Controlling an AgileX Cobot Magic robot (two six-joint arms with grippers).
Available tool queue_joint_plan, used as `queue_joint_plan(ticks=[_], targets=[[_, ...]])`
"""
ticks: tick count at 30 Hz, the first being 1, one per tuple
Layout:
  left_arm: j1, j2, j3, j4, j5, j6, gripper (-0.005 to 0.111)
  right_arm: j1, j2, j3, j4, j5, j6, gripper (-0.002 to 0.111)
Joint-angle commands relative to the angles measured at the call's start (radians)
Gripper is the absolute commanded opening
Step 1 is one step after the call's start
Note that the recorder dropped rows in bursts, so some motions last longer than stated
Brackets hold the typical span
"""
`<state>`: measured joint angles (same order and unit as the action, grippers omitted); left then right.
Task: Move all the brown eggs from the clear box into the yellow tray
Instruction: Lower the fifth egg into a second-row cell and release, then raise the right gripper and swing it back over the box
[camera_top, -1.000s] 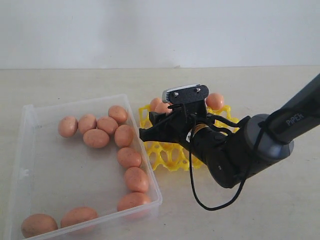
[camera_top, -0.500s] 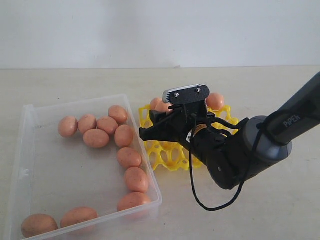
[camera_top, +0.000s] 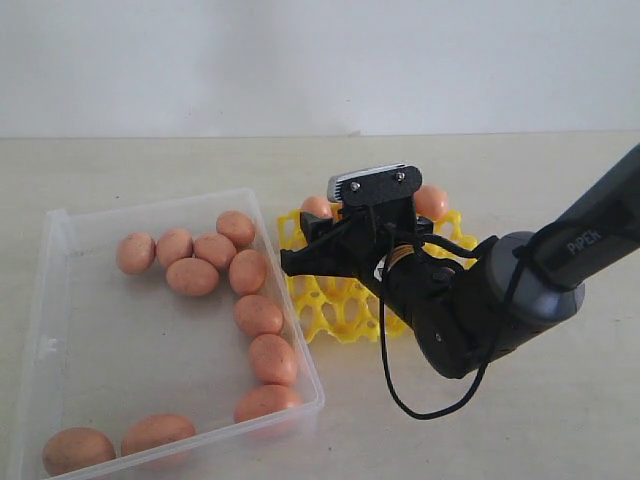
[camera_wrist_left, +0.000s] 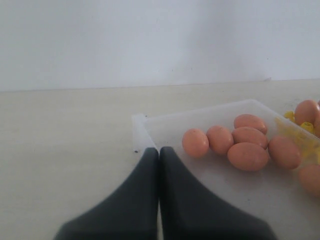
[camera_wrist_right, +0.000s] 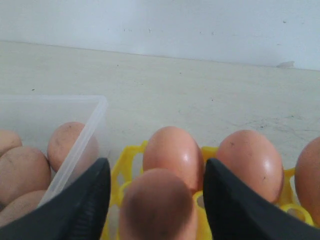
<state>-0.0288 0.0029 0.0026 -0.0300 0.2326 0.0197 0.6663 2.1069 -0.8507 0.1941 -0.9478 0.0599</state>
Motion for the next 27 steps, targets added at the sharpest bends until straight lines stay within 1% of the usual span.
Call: queue_joint_plan(ticks=[1,8,11,15,16,17,18,19,20,22,24,26,27], targets=[[-0.004,-0.003,-0.003,-0.005,-0.001,0.001,-0.004,0.002,-0.002,0.0,0.002,-0.012,-0.008,0.054],[-0.004,-0.003,-0.003,-0.005,-0.001,0.001,-0.004,0.002,-0.011,0.0,0.0,-0.03,-0.009,0.054],[-0.004,-0.003,-0.003,-0.005,-0.001,0.001,-0.004,0.002,-0.057,0.0,0.008,-0.031,-0.053,0.054],[-0.004,-0.003,-0.003,-0.005,-0.001,0.001,-0.004,0.002,-0.174,0.002,0.046,0.071,-0.118,0.054],[-0.004,-0.003,-0.003,-0.005,-0.001,0.001,-0.004,0.004,-0.255,0.002,0.046,0.153,-0.132,0.054],[-0.004,-0.003,-0.003,-0.005,-0.001,0.001,-0.004,0.006,-0.289,0.002,0.051,0.191,-0.141,0.054],[-0.004,-0.003,-0.003,-0.005,-0.001,0.001,-0.004,0.02,-0.376,-0.011,0.082,0.353,-0.182,0.054],[-0.004,-0.003,-0.003,-0.005,-0.001,0.001,-0.004,0.03,-0.413,-0.026,0.102,0.474,-0.221,0.054],[-0.004,-0.003,-0.003,-0.005,-0.001,0.001,-0.004,0.043,-0.447,-0.081,0.121,0.663,-0.298,0.054],[-0.004,-0.003,-0.003,-0.005,-0.001,0.001,-0.004,0.079,-0.442,-0.232,0.083,1.013,-0.341,0.054],[-0.004,-0.003,-0.003,-0.005,-0.001,0.001,-0.004,0.11,-0.399,-0.364,0.02,1.206,-0.321,0.054],[-0.004,-0.003,-0.003,-0.005,-0.001,0.001,-0.004,0.151,-0.301,-0.561,-0.093,1.422,-0.246,0.054],[-0.004,-0.003,-0.003,-0.005,-0.001,0.001,-0.004,0.182,-0.216,-0.69,-0.178,1.541,-0.214,0.054]])
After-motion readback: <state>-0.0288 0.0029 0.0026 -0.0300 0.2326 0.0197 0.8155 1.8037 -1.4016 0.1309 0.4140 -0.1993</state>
